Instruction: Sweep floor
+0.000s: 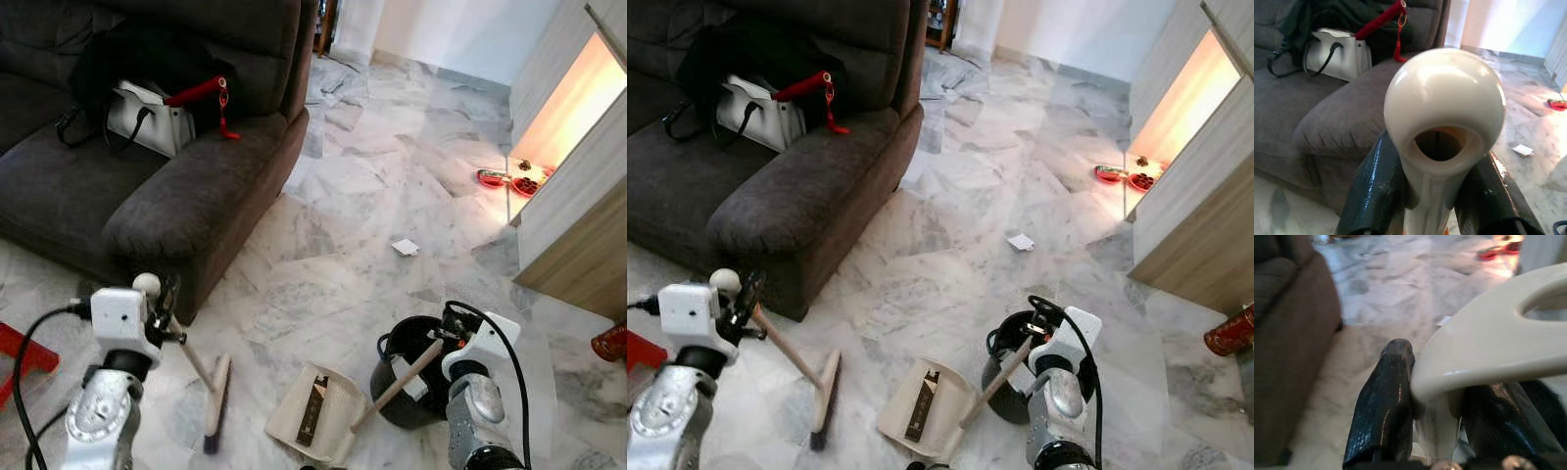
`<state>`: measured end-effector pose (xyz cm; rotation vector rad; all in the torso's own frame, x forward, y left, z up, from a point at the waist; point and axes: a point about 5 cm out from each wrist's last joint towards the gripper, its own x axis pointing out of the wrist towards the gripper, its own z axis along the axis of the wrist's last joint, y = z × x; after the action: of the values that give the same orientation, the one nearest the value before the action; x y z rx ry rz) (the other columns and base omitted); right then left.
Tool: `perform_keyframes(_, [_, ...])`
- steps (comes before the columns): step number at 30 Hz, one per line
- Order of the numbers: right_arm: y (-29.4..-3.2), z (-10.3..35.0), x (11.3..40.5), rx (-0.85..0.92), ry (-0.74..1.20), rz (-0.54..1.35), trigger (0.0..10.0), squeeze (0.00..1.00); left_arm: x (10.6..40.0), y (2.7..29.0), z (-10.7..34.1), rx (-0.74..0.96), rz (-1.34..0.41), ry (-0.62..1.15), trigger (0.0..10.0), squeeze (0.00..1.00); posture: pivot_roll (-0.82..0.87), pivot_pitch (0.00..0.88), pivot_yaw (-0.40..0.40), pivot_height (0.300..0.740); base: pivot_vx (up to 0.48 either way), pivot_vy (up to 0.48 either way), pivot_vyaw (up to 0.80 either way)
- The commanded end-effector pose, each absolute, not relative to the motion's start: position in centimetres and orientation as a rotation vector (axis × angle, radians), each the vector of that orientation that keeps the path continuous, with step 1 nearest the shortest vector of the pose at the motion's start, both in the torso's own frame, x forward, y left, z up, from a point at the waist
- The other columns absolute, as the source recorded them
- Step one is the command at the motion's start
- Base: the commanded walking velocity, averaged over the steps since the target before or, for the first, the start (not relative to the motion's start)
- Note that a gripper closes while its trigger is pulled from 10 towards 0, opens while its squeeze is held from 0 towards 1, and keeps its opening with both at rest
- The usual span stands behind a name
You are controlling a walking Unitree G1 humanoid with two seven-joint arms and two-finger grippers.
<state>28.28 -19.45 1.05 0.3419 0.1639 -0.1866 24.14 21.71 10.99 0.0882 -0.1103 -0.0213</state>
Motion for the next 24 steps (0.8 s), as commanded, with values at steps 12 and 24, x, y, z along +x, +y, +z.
perform_keyframes(12, [-19.7, 2.4, 28.9, 0.356, 0.085, -0.124, 10.0, 0.00, 23.8, 20.9, 10.9, 0.119, -0.038, -0.131, 10.0, 0.00, 0.14, 0.064, -0.137, 0.740, 0.000, 0.000, 0.00])
perform_keyframes(24, [-19.6, 4.0, 30.0, 0.310, 0.026, -0.073, 10.0, 0.00, 23.6, 20.0, 10.8, 0.131, -0.030, -0.147, 10.0, 0.00, 0.14, 0.040, -0.148, 0.740, 0.000, 0.000, 0.00])
